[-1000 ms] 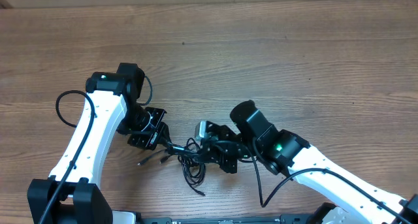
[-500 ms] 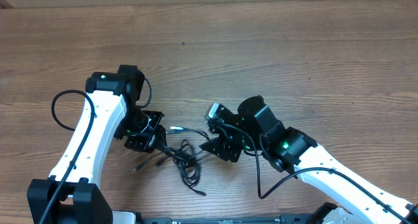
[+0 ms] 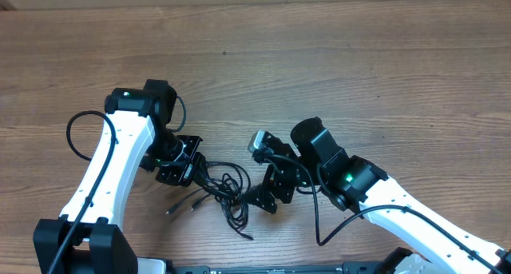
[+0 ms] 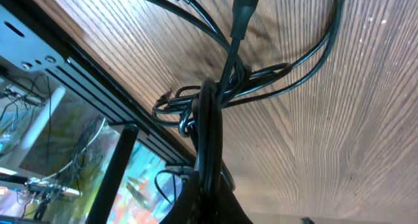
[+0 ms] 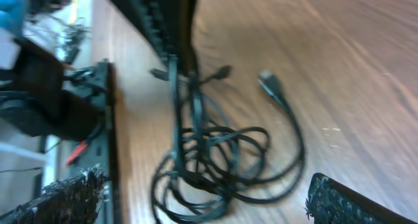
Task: Untangle cables
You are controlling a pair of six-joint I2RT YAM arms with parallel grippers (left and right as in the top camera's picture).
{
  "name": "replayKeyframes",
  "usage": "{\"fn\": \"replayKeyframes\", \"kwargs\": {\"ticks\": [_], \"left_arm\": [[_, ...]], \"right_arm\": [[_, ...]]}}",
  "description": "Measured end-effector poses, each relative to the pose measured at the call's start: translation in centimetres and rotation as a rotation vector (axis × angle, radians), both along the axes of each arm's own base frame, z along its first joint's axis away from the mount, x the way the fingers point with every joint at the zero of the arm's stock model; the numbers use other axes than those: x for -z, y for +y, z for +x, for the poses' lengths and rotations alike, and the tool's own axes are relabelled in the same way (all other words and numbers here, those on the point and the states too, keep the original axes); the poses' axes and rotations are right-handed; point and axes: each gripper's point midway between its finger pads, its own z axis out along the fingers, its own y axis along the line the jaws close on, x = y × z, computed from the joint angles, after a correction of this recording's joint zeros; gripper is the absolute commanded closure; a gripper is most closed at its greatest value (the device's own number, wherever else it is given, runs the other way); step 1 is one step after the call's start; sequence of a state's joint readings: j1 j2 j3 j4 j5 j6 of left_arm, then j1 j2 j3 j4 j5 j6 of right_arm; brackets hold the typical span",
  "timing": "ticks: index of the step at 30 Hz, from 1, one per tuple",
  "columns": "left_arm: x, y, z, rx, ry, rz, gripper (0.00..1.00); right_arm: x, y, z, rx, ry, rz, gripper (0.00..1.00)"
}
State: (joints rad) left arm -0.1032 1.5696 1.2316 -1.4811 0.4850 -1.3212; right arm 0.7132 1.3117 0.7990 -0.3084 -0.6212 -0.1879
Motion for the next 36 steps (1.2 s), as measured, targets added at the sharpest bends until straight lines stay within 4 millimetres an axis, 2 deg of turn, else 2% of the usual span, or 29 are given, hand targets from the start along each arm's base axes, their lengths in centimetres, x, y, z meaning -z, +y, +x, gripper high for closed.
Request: {"fn": "replayKeyframes", "kwargs": {"ticks": [8,12,15,18,20,22,27,31,36], "left_arm": [[0.0,-0.4,0.5,-0.005,-0.019,-0.022,0.96],[-0.1,-0.6,0.6,-0.015,-0.019,-0.032,0.96],[-0.2,-0.7,0.6,-0.03,-0.011,-0.035,0.96],[-0.2,-0.8,0.6,-0.065,0.008,-0.031,0.96],[-0.2,-0.8,0.6,-0.094,0.024,-0.023,0.96],[-0.2,-0.8,0.6,-0.126,0.041,-0.013,0.96],[-0.3,-0.8,0.6,-0.186,0.075,0.001,0.96],[-0.3,-0.9,0.5,-0.205,0.09,0.002,0.95],[-0.5,-1.0,0.4,-0.212,0.1,-0.006,0.96]], "right_arm": [[-0.3,0.2,-0.9,-0.04,0.031,0.025,0.01],[0.3,0.3,-0.8,-0.041,0.046,0.013,0.17],[1.7,0.4,-0.8,-0.042,0.081,-0.012,0.31],[2.9,0.8,-0.8,-0.048,0.102,-0.033,0.39],[3.4,1.0,-1.1,-0.06,0.111,-0.04,0.41],[3.5,1.5,-1.5,-0.078,0.107,-0.037,0.42],[3.4,2.8,-2.8,-0.123,0.066,-0.039,0.61],[3.9,3.0,-2.9,-0.107,0.034,-0.073,0.74],[4.1,3.0,-2.2,-0.077,0.004,-0.091,0.75]]}}
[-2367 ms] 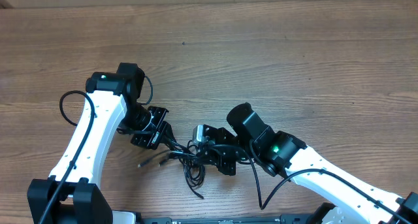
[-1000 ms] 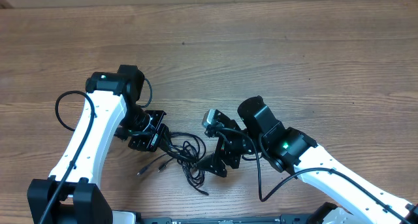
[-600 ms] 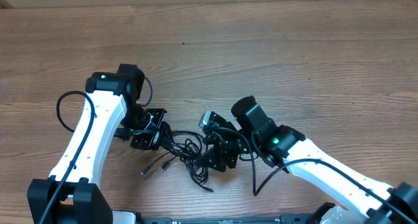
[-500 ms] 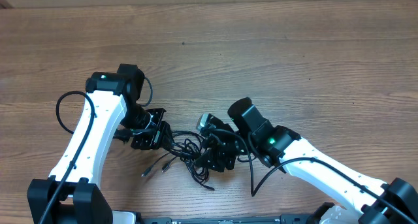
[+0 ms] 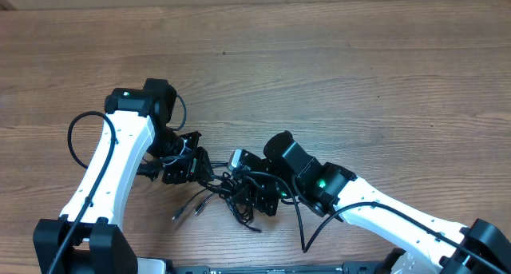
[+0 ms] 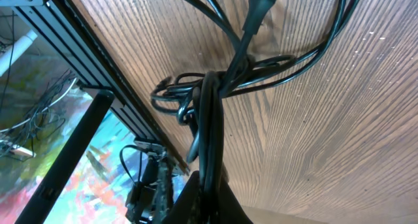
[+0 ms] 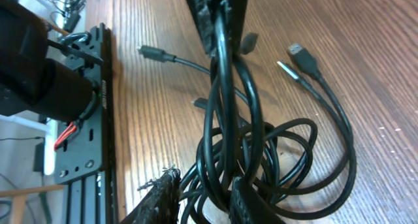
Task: Untangle cables
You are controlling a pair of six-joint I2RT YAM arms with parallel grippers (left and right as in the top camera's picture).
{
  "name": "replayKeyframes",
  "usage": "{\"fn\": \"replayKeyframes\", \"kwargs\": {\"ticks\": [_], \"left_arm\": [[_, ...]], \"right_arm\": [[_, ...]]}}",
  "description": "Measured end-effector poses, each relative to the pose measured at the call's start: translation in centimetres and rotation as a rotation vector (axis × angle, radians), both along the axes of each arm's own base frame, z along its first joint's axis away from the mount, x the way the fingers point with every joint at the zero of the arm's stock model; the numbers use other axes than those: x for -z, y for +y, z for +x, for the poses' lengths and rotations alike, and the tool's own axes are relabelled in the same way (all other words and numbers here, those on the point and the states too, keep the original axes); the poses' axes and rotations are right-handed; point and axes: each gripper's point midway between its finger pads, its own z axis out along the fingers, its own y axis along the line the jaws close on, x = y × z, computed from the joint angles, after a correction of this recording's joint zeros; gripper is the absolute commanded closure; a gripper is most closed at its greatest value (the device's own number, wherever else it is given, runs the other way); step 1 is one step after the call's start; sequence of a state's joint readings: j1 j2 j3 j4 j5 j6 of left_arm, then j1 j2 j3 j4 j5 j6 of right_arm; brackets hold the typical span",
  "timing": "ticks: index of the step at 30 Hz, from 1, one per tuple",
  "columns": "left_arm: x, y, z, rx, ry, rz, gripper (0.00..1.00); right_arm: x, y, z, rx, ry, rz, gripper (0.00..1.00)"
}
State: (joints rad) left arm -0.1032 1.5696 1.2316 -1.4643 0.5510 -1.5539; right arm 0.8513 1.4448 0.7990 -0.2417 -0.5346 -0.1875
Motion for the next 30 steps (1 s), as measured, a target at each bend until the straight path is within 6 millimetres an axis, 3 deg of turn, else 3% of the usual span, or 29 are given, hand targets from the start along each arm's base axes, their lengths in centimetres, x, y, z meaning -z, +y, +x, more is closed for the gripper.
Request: {"fn": "replayKeyframes", "kwargs": {"ticks": [6,11,13,22,30], "left_arm": [[-0.1,-0.2,0.0,-0.003,0.004,-0.014,0.96],[-0.2,-0.2,0.0,-0.004,0.004,-0.015,0.96],[-0.2,-0.3,0.0,-0.004,0.004,-0.017,0.96],[-0.1,-0.3,0.1,-0.004,0.0,-0.018,0.96],[-0.1,-0.2,0.5,-0.013,-0.016,-0.018,0.96]], "right_arm": [[1.6,-0.1,0.8,0.028,-0.006,-0.044,0.77],[1.9,0.0,1.1,0.038,-0.015,-0.048,0.87],[1.9,0.1,1.2,0.037,-0.022,-0.047,0.96],[1.8,0.2,1.0,0.03,-0.014,-0.042,0.96],[1.3,0.5,-0.3,-0.026,0.04,-0.003,0.96]]}}
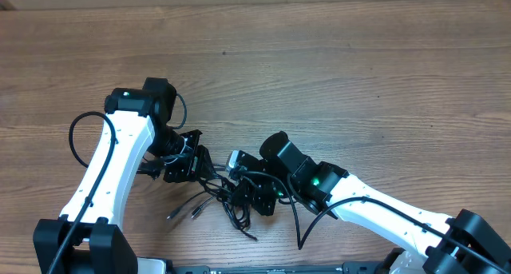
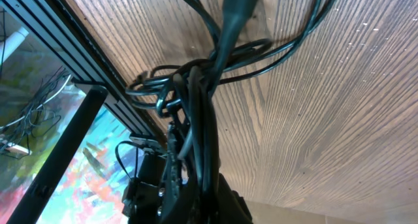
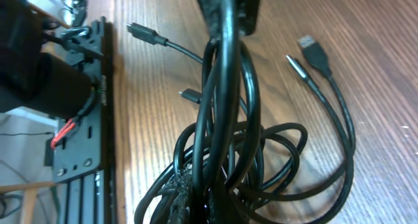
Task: Untangle cables
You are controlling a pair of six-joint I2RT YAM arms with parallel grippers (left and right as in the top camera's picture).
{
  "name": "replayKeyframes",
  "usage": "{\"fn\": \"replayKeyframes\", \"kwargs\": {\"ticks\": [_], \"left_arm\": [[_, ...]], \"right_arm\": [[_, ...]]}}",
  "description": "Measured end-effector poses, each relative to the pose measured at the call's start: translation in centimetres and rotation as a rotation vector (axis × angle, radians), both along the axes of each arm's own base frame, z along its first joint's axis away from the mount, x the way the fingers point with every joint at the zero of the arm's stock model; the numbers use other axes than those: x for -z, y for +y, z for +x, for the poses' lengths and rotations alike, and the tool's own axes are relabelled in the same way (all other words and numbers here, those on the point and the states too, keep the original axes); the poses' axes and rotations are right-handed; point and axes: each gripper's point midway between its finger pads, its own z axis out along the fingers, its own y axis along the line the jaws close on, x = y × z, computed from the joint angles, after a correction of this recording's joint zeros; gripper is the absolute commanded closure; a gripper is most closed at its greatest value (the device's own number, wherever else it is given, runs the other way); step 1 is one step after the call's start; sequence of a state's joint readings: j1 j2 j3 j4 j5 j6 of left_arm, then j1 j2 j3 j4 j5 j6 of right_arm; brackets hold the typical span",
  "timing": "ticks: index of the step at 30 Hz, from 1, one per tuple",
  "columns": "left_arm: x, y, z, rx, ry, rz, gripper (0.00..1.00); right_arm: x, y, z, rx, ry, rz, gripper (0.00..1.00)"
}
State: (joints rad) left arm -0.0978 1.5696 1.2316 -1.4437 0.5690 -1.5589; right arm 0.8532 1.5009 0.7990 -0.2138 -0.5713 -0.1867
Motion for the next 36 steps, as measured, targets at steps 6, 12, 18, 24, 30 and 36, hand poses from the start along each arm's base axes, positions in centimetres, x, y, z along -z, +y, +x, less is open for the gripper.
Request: {"fn": "replayKeyframes", "kwargs": {"ticks": [6,12,18,24,30,36], "left_arm": [[0.0,1.3,0.7,-0.066,0.003,0.002,0.96],[0.0,2.7,1.2,-0.128,0.003,0.002,0.96],[0.0,2.9,1.3,-0.139,0.006,0.007,0.96],[0.1,3.0,1.3,-0.138,0.006,0.01,0.96],[0.1,3.0,1.3,-0.138,0.006,0.015,0.96],[0.2,3.2,1.3,-0.134,0.004,0.028,0.96]], "right_arm": [[-1.3,-0.1,-0.5,-0.014,0.001,0.029,0.96],[-4.5,-0.1,-0.7,-0.02,-0.057,0.102,0.96],[-6.9,-0.1,-0.7,-0.022,-0.111,0.162,0.96],[-9.9,0.1,-0.5,-0.022,-0.186,0.248,0.96],[-13.1,0.5,-0.2,-0.026,-0.276,0.35,0.96],[-13.8,0.7,-0.1,-0.028,-0.297,0.376,0.96]]}}
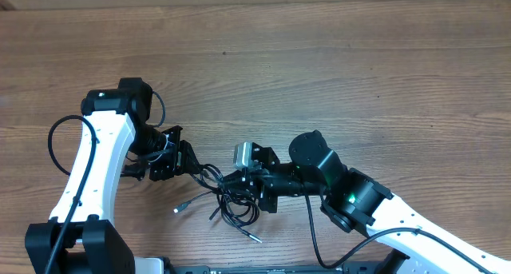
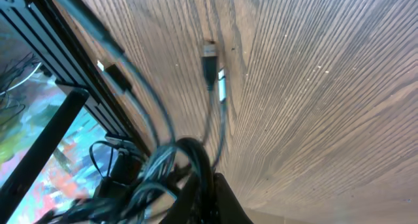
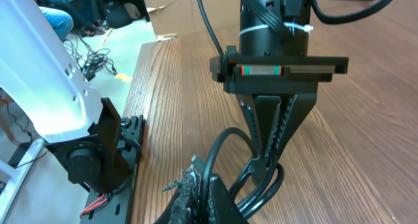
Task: Untangle cables
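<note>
A knot of thin black cables [image 1: 232, 200] lies near the front edge of the wooden table, between both grippers. My left gripper [image 1: 188, 162] is shut on a strand at the knot's left side; its fingers [image 2: 208, 201] pinch a dark cable. Two plug ends [image 2: 210, 56] trail on the wood beyond them. My right gripper [image 1: 234, 181] is shut on a cable loop [image 3: 225, 152] at the knot's right. The left gripper [image 3: 279, 123] faces it closely in the right wrist view. Loose plug ends [image 1: 180, 208] lie to the front left.
The wooden table [image 1: 335, 66] stretches back and to the right. A black mounting rail [image 2: 62, 87] runs along the front edge. The left arm's white link [image 3: 49, 67] and its black base [image 3: 108, 155] stand to the left of the right gripper.
My left arm has shifted left with its strand. The right arm has drawn back rightward, still shut on a loop. The knot is stretched out between them, and plug ends lie freer.
First my left gripper held a strand of the knot while the right gripper stood open beside it. The right gripper then reached into the bundle and was shut on its loops. Now both grippers are farther apart with the cables drawn between them.
</note>
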You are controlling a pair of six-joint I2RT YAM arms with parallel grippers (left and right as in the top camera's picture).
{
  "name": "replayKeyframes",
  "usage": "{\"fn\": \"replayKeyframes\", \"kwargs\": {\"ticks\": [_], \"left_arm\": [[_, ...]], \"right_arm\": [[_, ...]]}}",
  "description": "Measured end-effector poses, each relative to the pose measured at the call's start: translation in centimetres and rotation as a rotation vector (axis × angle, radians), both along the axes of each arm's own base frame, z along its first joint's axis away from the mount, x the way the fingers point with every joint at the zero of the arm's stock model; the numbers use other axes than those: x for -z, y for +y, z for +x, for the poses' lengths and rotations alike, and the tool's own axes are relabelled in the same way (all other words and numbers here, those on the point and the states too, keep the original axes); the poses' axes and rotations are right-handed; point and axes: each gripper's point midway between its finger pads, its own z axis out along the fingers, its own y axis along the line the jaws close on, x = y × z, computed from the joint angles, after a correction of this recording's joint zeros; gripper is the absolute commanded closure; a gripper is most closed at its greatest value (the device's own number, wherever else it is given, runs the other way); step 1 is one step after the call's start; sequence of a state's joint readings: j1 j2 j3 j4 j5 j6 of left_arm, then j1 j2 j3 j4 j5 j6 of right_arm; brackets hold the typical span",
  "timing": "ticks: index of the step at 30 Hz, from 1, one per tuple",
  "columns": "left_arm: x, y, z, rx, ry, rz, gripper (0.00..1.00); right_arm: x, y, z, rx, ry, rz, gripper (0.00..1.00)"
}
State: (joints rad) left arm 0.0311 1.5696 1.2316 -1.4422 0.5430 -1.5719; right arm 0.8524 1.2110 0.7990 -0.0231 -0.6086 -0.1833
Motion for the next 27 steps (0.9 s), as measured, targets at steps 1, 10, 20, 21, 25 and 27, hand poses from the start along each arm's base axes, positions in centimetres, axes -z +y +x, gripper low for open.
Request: {"fn": "replayKeyframes", "kwargs": {"ticks": [1,10,20,21,25,27], "left_arm": [[0.0,0.0,0.0,0.0,0.0,0.002,0.96],[0.3,0.5,0.1,0.035,-0.025,0.022,0.96],[0.3,0.5,0.1,0.058,-0.037,0.02,0.96],[0.3,0.5,0.1,0.058,-0.036,0.02,0.96],[0.3,0.5,0.1,0.058,-0.038,0.02,0.96],[0.3,0.5,0.1,0.058,-0.038,0.021,0.96]], "right_arm": [[-0.3,0.1,0.0,-0.003,-0.006,0.012,0.96],[-2.3,0.5,0.6,0.019,-0.033,0.083,0.91],[3.6,-1.9,2.0,0.173,0.049,-0.172,0.2],[4.1,-2.1,2.1,0.178,0.046,-0.192,0.18],[5.9,-2.1,2.5,0.185,0.043,-0.246,0.16],[6.8,-2.0,2.8,0.187,0.047,-0.267,0.16]]}}
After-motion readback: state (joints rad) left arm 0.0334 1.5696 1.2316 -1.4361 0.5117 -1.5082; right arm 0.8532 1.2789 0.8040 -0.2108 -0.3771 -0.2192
